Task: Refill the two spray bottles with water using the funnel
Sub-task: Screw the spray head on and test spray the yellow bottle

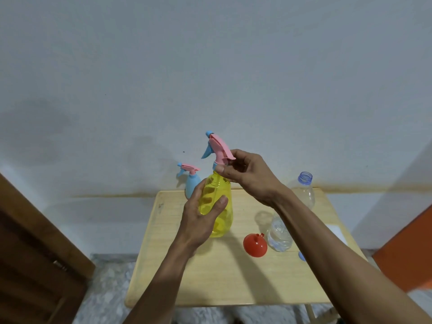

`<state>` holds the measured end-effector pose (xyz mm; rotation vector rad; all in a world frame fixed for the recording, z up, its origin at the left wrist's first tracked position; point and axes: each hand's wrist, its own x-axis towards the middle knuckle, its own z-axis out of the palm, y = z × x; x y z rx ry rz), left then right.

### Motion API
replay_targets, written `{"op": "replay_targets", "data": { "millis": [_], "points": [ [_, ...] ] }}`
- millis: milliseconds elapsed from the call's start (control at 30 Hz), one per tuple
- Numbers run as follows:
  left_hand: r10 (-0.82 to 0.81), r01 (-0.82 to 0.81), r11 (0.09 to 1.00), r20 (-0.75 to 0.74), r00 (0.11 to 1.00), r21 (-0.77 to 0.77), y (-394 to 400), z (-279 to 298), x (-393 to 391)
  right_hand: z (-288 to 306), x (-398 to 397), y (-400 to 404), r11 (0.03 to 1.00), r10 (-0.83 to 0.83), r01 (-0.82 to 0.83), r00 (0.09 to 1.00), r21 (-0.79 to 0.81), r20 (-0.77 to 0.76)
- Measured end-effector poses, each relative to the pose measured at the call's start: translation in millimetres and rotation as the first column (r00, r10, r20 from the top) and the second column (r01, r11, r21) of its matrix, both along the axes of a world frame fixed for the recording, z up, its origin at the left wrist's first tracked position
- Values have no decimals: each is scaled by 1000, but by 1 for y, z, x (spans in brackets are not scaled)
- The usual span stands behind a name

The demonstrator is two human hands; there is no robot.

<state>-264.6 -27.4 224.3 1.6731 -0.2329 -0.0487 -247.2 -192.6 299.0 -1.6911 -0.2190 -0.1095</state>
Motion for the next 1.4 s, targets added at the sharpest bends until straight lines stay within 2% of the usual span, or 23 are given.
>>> {"op": "replay_targets", "data": {
  "millis": [233,367,800,1400],
  "points": [
    [12,-10,999,24,1000,-53,1,10,1,-8,2,16,992,-113,111,993,65,36],
    [-13,14,997,17,1000,-78,1,11,6,-13,2,24,989,-40,40,999,142,0],
    [-93,86,978,-28,995,-191,0,18,13,-11,6,31,942,21,-7,999,337,-38],
    [-103,93,973,-35,994,-210,-6,17,17,-6,7,29,935,-5,33,997,352,-81]
  ]
}}
